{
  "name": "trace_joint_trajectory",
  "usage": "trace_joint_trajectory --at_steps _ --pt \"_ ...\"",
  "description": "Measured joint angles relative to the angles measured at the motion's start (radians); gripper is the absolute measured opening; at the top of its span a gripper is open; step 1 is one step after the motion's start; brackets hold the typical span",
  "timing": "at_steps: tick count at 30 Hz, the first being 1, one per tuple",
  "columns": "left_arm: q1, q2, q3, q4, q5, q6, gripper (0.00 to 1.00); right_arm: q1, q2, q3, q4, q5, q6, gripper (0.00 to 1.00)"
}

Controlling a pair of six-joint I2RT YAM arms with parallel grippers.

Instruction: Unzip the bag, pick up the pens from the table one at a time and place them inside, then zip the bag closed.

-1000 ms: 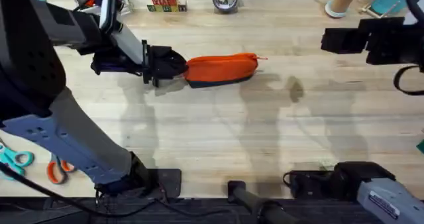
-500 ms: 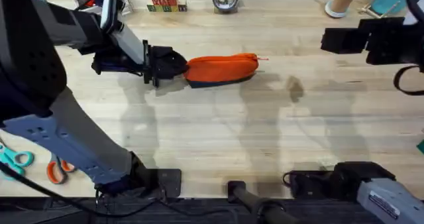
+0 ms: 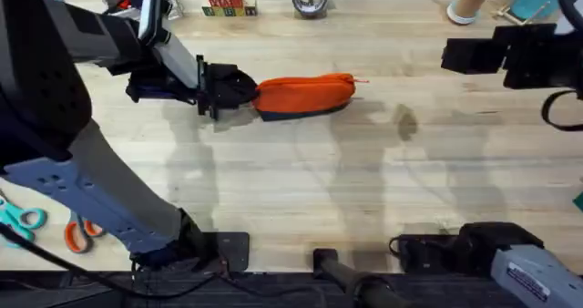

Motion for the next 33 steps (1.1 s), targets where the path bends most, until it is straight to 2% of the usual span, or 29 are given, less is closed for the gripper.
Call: trace_joint_trajectory --at_steps 33 --pt "0.0 0.0 0.0 0.003 0.0 0.0 0.042 0.0 0.0 0.0 0.024 -0.013 -0.025 0.998"
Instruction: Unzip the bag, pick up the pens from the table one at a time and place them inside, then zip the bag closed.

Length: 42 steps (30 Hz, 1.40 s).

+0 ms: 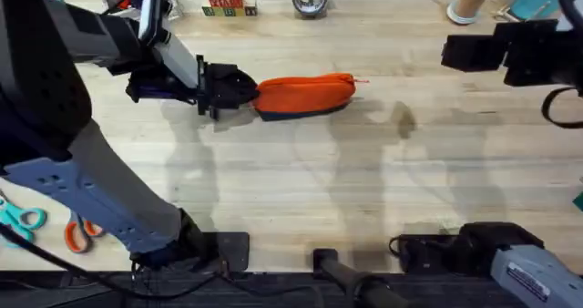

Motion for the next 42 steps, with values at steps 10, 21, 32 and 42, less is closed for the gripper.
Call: trace_joint_trajectory --at_steps 10,21,32,42 --pt "0.0 0.0 0.0 0.0 0.0 0.0 0.042 0.0 0.0 0.0 -0.001 -0.098 -0.184 0.996" --pt "0.0 0.0 0.0 0.0 0.0 0.0 0.042 0.0 0.041 0.025 -0.003 -0.111 -0.276 0.995" --pt "0.0 0.0 0.0 0.0 0.0 0.0 0.042 0.0 0.241 0.157 -0.03 -0.158 -0.315 0.995" --pt "0.0 0.0 0.0 0.0 0.0 0.0 0.042 0.0 0.411 0.303 -0.143 -0.321 -0.4 0.995"
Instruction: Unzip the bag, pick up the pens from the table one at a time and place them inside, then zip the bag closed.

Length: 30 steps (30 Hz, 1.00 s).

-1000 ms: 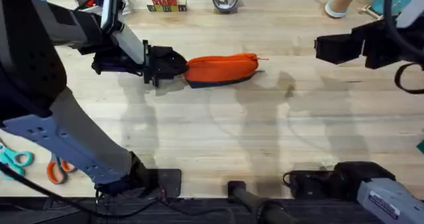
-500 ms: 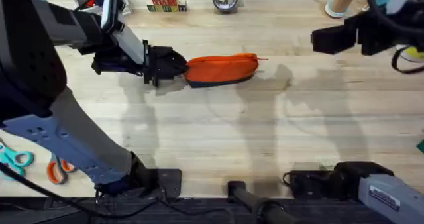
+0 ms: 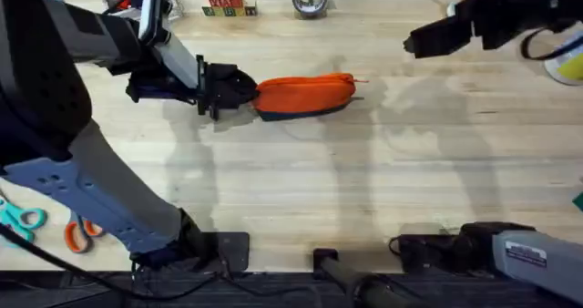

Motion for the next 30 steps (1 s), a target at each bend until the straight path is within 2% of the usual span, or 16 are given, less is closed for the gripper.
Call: trace_joint_trajectory --at_steps 10,14,25,30 --pt "0.0 0.0 0.0 0.0 0.0 0.0 0.042 0.0 0.104 0.015 0.01 -0.08 -0.044 0.995" --pt "0.0 0.0 0.0 0.0 0.0 0.0 0.042 0.0 0.109 0.015 0.069 -0.082 -0.052 0.996" --pt "0.0 0.0 0.0 0.0 0.0 0.0 0.041 0.001 0.109 0.016 0.042 -0.111 -0.056 0.996" --pt "0.0 0.0 0.0 0.0 0.0 0.0 0.041 0.001 0.108 0.016 -0.001 -0.168 -0.175 0.996"
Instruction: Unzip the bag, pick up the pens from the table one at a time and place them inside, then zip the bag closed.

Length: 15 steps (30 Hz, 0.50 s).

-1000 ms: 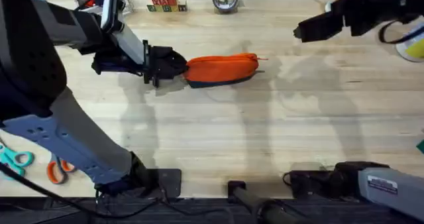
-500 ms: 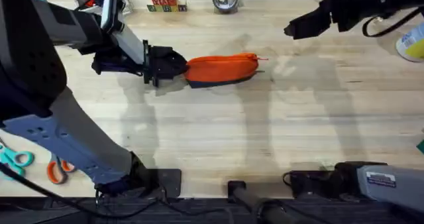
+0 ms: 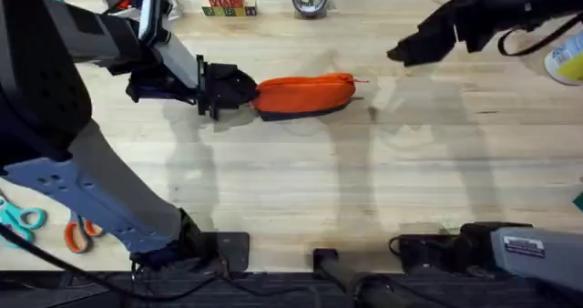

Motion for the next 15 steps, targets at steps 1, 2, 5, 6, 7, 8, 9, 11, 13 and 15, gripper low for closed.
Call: trace_joint_trajectory --at_steps 1,2,5,6,7,8,9,11,13,15 --pt "0.0 0.0 0.0 0.0 0.0 0.0 0.041 0.0 0.0 0.0 -0.012 -0.016 -0.037 0.996" --pt "0.0 0.0 0.0 0.0 0.0 0.0 0.041 0.0 0.0 0.0 -0.026 -0.032 -0.08 0.996" --pt "0.0 0.0 0.0 0.0 0.0 0.0 0.041 0.0 0.0 0.0 -0.065 -0.067 -0.197 0.996" --pt "0.0 0.0 0.0 0.0 0.0 0.0 0.041 0.0 0.0 0.0 -0.076 -0.073 -0.23 0.996" --pt "0.0 0.0 0.0 0.0 0.0 0.0 0.041 0.0 0.0 0.0 -0.089 -0.078 -0.267 0.996" --pt "0.0 0.0 0.0 0.0 0.0 0.0 0.041 0.0 0.0 0.0 -0.099 -0.082 -0.301 0.996" --pt "0.0 0.0 0.0 0.0 0.0 0.0 0.041 0.0 0.0 0.0 -0.105 -0.085 -0.335 0.996" --pt "0.0 0.0 0.0 0.0 0.0 0.0 0.041 0.0 0.0 0.0 -0.109 -0.092 -0.391 0.996" --pt "0.0 0.0 0.0 0.0 0.0 0.0 0.041 0.0 0.0 0.0 -0.109 -0.096 -0.443 0.996" --pt "0.0 0.0 0.0 0.0 0.0 0.0 0.041 0.0 0.0 0.0 -0.109 -0.098 -0.489 0.996"
